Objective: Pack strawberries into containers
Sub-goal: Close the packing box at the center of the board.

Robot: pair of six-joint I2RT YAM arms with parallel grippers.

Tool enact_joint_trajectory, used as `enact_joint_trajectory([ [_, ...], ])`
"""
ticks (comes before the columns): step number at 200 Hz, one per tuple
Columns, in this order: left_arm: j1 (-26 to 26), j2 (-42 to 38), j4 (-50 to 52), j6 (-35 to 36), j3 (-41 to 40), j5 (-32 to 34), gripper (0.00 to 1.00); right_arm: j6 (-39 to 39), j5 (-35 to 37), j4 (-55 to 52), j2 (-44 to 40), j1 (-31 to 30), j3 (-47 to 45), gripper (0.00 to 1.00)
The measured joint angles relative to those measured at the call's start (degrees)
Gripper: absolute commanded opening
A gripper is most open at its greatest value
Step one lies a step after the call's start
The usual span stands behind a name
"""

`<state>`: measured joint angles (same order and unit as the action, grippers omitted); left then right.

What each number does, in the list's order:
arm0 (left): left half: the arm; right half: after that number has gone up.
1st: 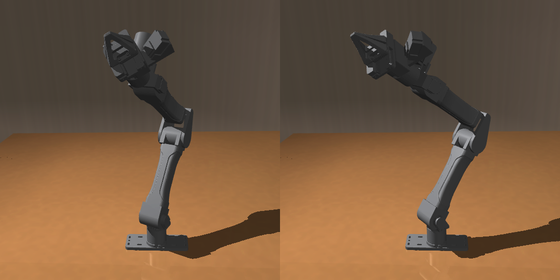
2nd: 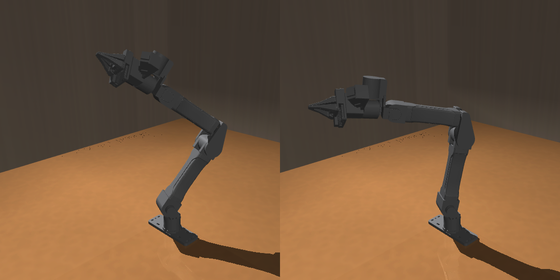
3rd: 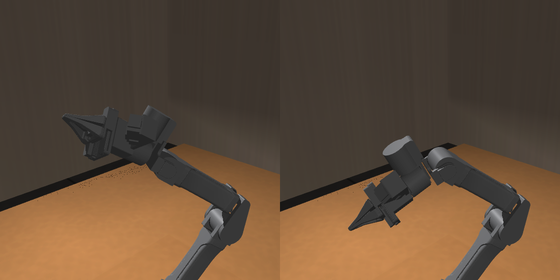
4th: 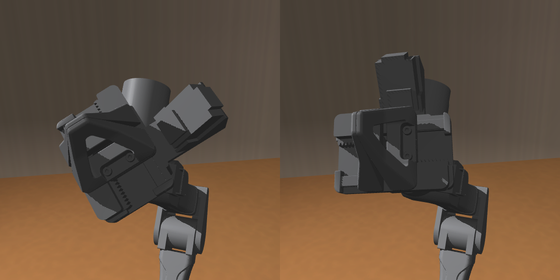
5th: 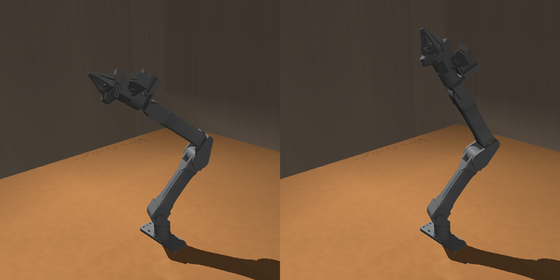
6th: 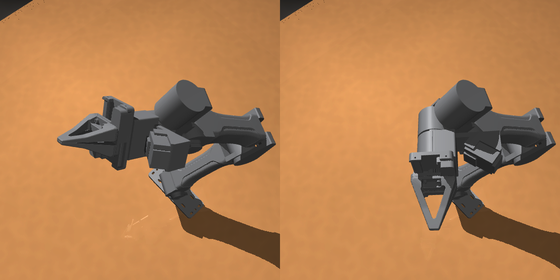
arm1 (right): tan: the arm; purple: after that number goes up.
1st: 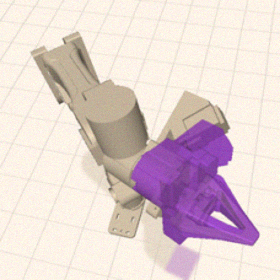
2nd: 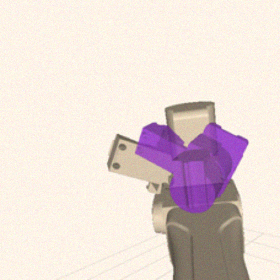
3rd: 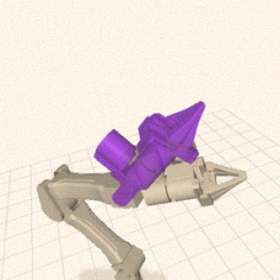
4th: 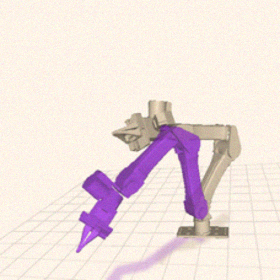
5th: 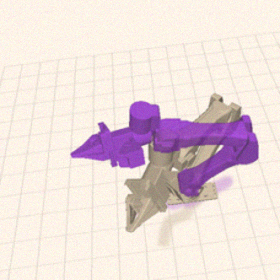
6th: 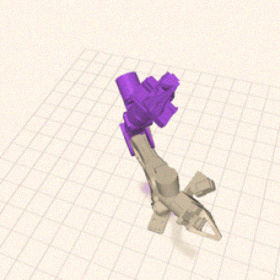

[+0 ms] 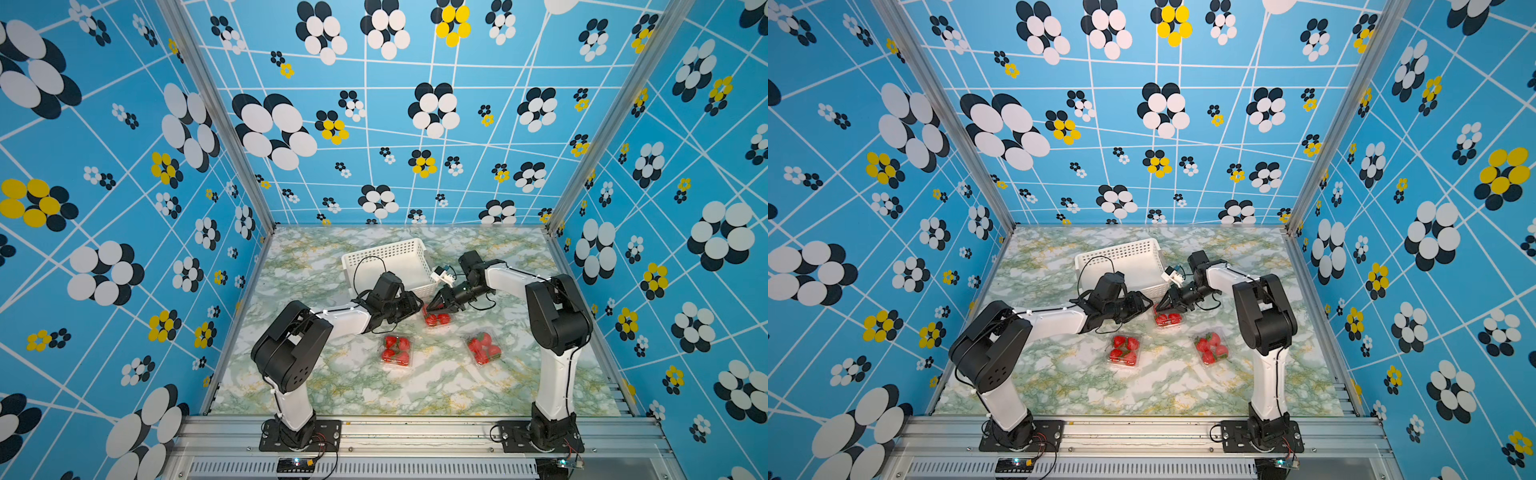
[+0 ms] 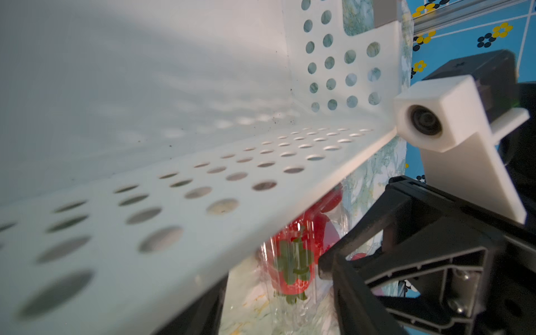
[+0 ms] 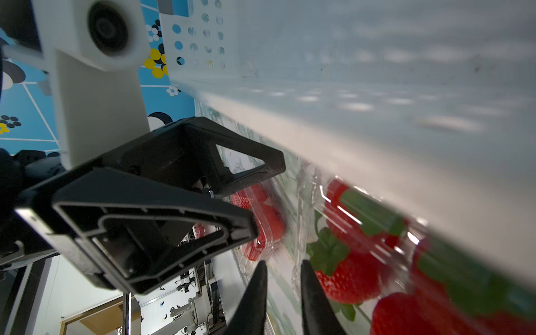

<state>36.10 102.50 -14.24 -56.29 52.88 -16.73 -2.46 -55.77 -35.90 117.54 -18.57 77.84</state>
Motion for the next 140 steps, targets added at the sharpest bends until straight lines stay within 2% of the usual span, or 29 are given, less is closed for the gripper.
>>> enact_joint_trajectory([
  [93, 0.3, 3.5, -2.6, 0.4, 1.6, -0.4, 0.57, -2.4, 1.7, 3.7, 0.2, 0.0, -0.4, 0.13],
  [140, 0.6, 5.9, -2.9, 0.5, 2.3, -0.6, 0.57, -3.0, 2.6, 5.5, -0.7, -0.1, -3.0, 0.12],
])
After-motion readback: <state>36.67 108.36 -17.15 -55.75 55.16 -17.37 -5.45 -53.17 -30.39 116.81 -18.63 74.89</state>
